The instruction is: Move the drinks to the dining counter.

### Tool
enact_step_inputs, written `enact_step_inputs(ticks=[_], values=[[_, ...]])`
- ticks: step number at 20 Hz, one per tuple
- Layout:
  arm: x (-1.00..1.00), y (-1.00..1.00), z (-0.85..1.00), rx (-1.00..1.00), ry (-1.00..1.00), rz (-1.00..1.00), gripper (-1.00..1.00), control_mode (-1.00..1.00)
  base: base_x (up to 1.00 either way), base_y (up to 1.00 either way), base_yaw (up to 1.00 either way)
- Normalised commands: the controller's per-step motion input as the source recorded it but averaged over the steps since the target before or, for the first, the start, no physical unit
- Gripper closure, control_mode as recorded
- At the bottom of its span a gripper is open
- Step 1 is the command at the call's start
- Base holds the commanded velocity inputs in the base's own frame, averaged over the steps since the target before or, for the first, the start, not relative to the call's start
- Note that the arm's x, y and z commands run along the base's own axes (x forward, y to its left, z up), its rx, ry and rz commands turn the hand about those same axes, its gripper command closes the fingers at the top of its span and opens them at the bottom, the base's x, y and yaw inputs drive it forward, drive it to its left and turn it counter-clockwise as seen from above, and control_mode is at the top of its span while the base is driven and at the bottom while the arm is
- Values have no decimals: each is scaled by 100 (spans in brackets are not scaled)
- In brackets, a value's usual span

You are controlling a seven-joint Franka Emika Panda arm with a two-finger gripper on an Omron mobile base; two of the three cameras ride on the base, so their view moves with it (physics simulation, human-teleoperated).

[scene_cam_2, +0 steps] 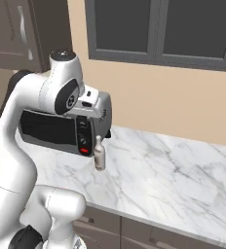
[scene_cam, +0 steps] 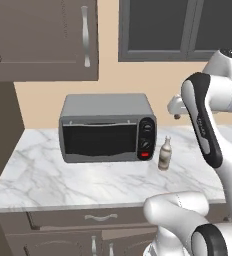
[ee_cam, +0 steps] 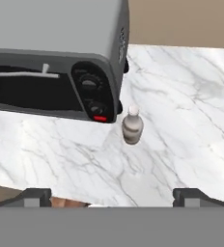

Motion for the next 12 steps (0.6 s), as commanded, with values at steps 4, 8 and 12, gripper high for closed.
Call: enact_step_inputs(ticks=[4,8,12], values=[[24,0,-3,0,15,17,-100,-100,0,0,0],[17,-2,0,-5,17,13,-100,-100,0,0,0],[18,-1,0,-4,14,8,-100,-100,0,0,0]])
